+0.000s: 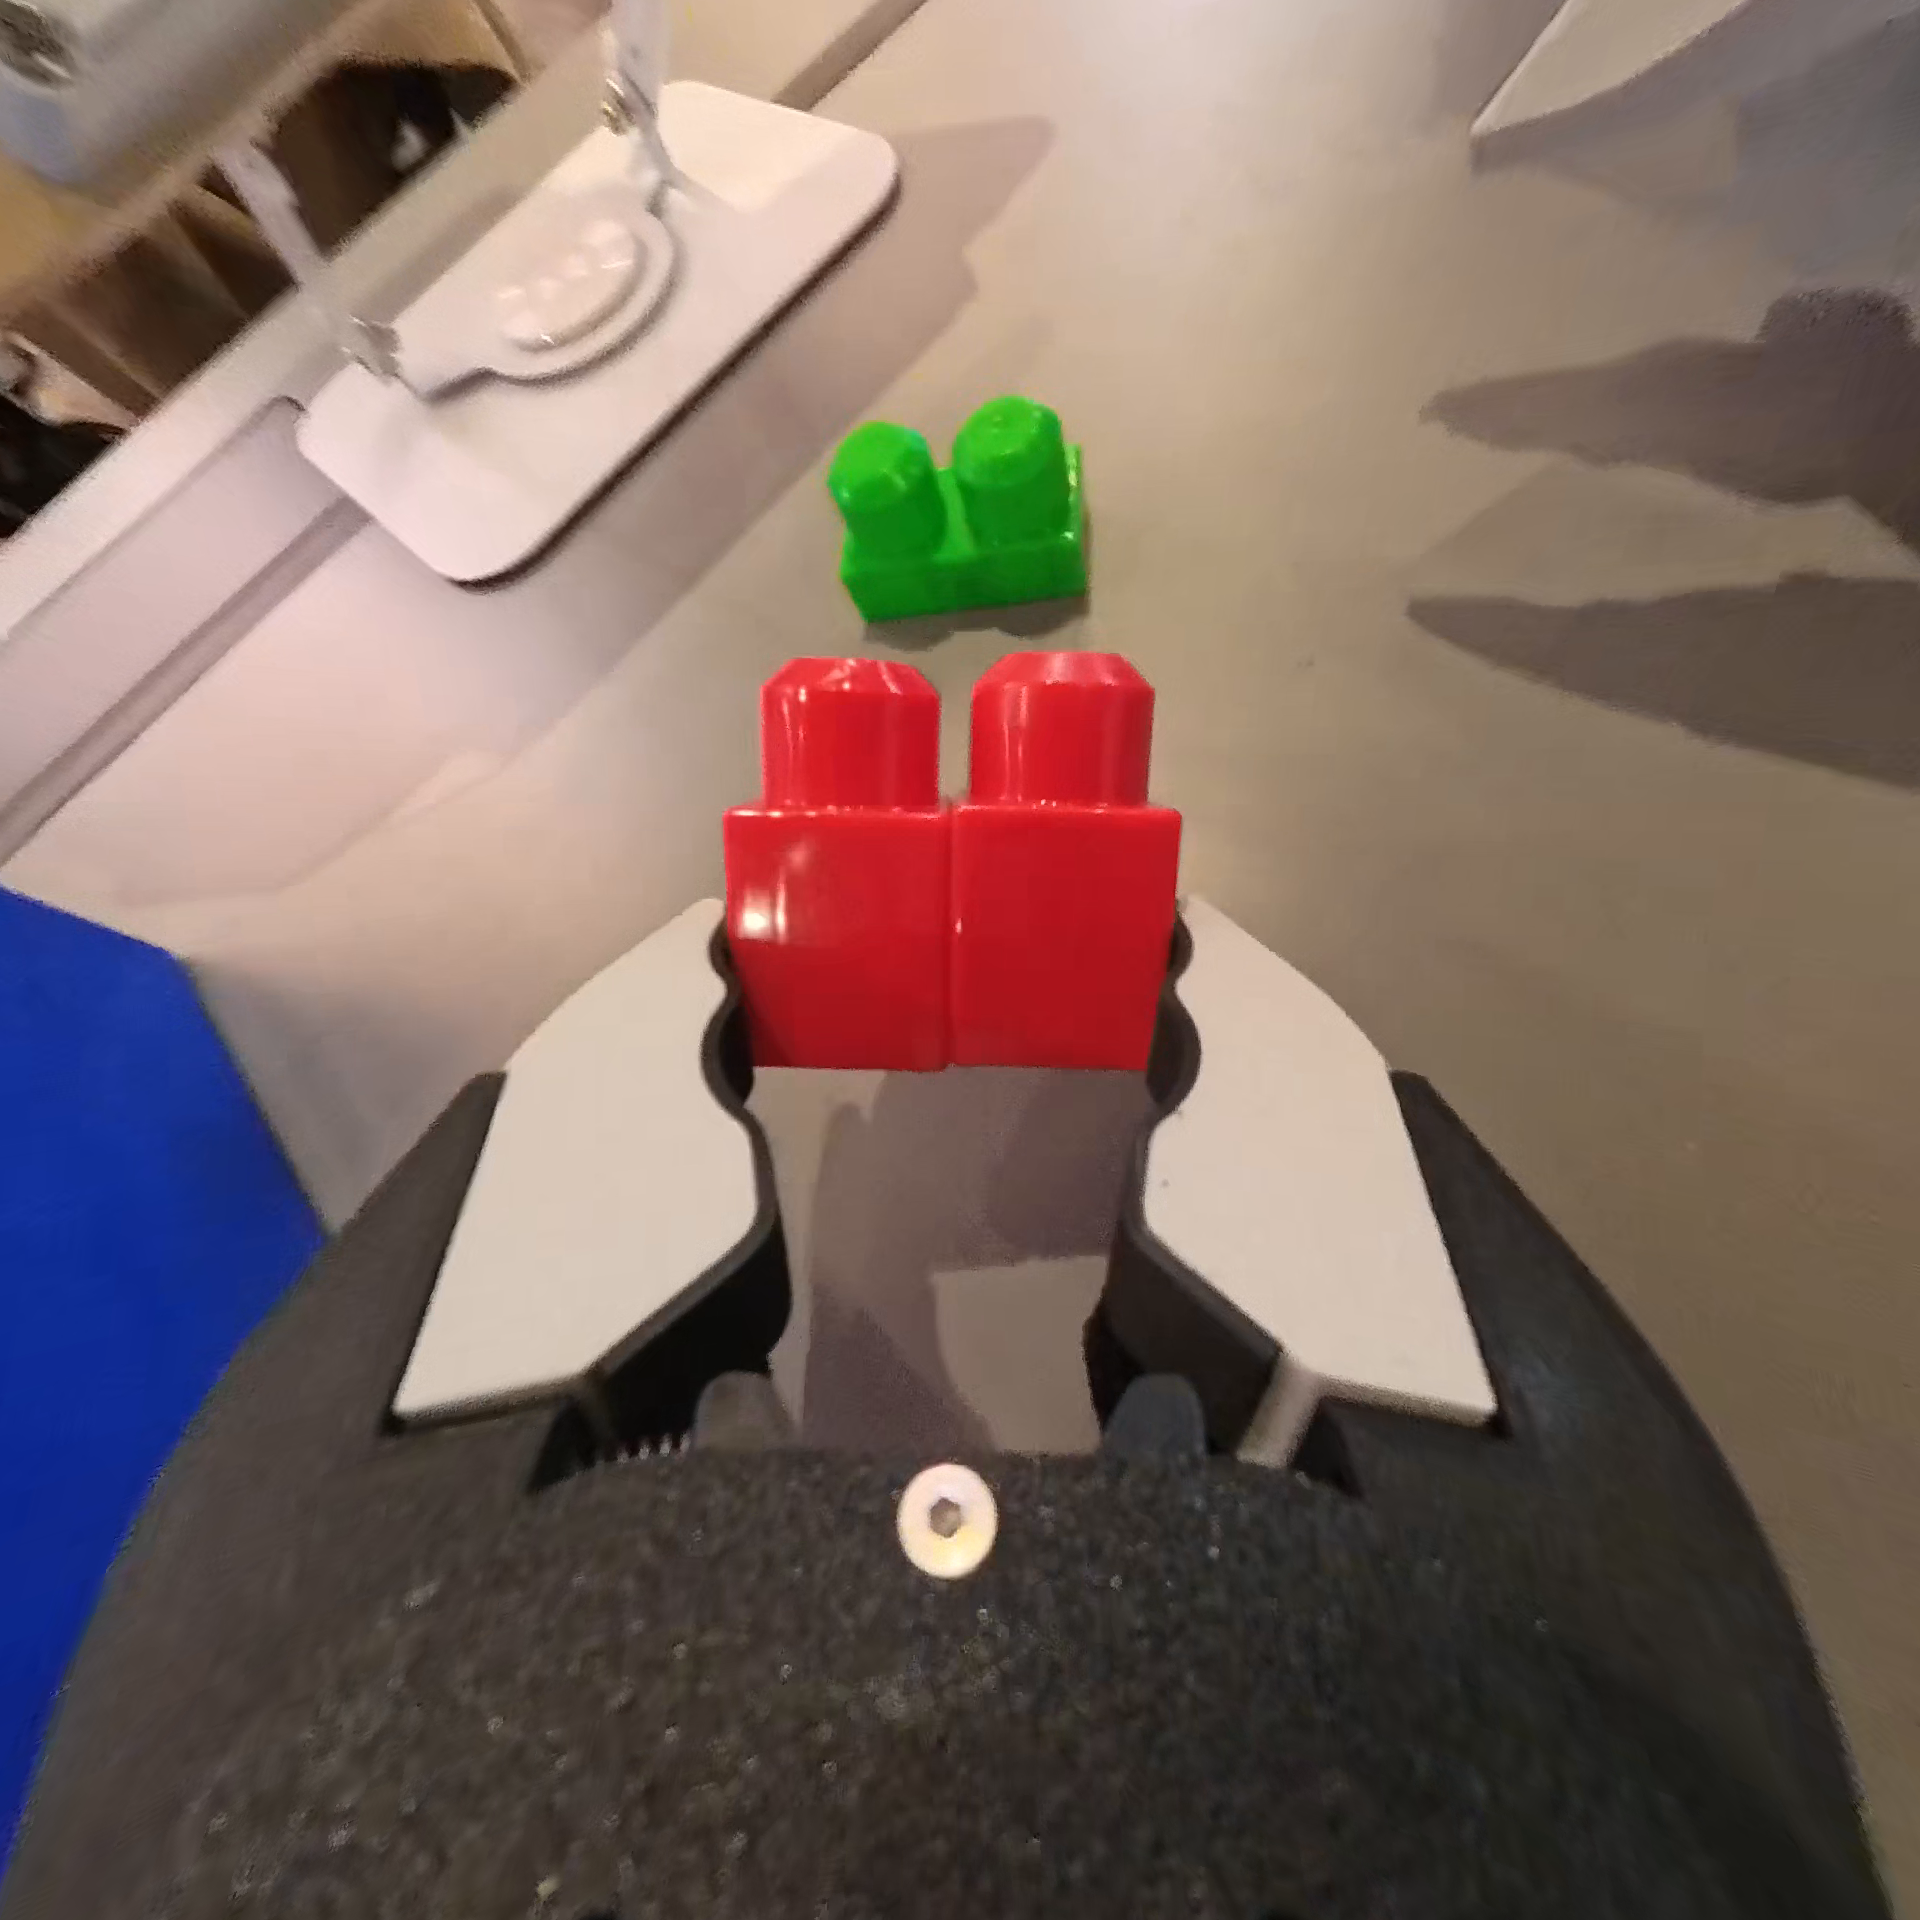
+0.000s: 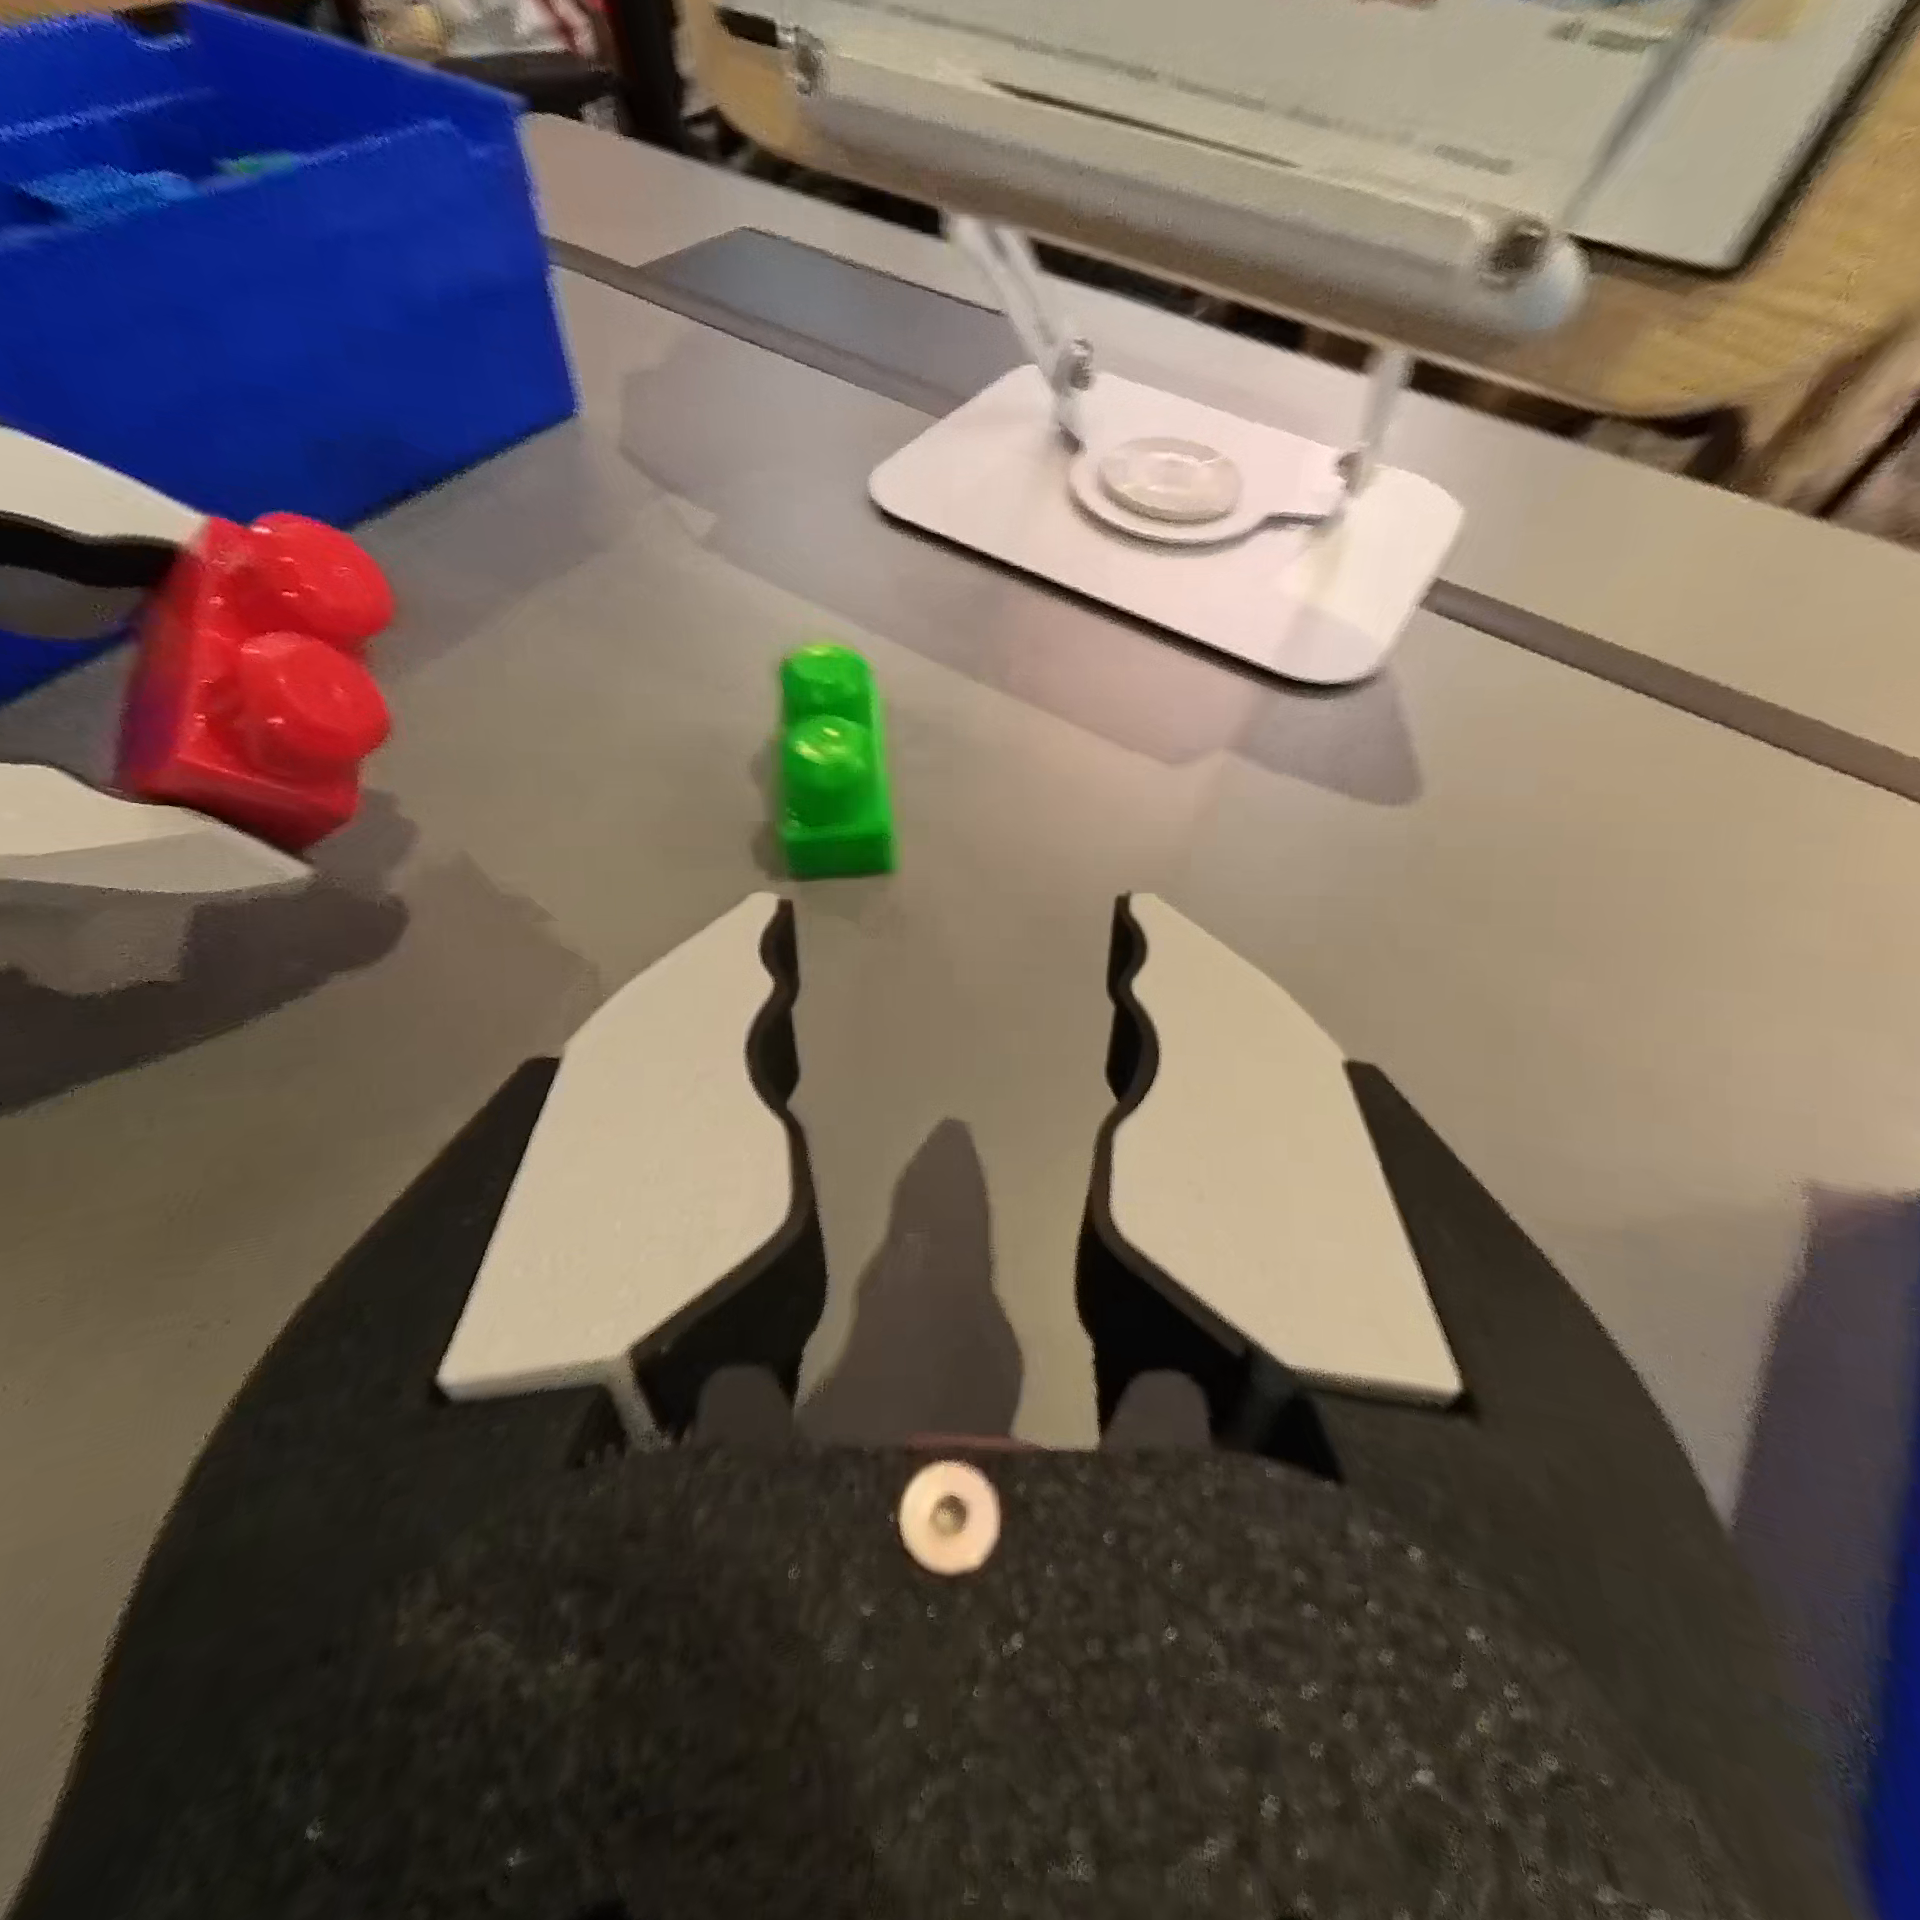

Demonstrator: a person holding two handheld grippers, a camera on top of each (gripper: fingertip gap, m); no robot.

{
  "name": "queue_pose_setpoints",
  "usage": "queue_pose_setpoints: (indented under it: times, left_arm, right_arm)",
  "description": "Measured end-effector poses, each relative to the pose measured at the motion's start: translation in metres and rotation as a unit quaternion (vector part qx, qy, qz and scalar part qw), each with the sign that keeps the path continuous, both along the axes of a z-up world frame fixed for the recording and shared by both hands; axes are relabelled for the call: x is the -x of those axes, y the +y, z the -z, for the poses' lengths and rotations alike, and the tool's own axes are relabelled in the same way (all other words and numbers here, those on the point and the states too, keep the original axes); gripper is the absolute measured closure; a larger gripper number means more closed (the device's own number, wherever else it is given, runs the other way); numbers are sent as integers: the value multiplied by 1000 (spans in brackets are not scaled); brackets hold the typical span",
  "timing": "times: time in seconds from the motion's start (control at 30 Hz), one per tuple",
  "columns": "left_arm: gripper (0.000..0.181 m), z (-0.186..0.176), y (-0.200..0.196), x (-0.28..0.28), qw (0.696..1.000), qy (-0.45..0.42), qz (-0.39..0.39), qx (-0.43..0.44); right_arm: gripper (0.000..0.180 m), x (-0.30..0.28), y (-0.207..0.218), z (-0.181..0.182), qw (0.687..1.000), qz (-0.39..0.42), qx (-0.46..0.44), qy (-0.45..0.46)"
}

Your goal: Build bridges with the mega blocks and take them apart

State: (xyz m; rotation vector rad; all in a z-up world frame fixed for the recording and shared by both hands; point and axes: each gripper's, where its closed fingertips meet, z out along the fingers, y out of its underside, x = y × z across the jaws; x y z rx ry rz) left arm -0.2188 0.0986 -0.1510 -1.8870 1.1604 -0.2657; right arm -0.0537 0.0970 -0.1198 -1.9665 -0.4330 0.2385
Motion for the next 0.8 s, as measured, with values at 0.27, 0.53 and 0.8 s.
queue_pose_setpoints:
  times: [0.27, 0.53, 0.8]
  left_arm:
    - [106, 3, 0, 16, 1000, 5, -17, -12]
    - [106, 2, 0, 19, 1000, -4, -11, -5]
    - [106, -3, -6, 13, 1000, -5, 9, -21]
  right_arm:
    - [119, 71, 61, 31, 972, -89, 174, -128]
    - [134, 67, 76, 72, 923, -73, 324, -196]
    - [145, 88, 63, 5, 965, -148, 201, -77]
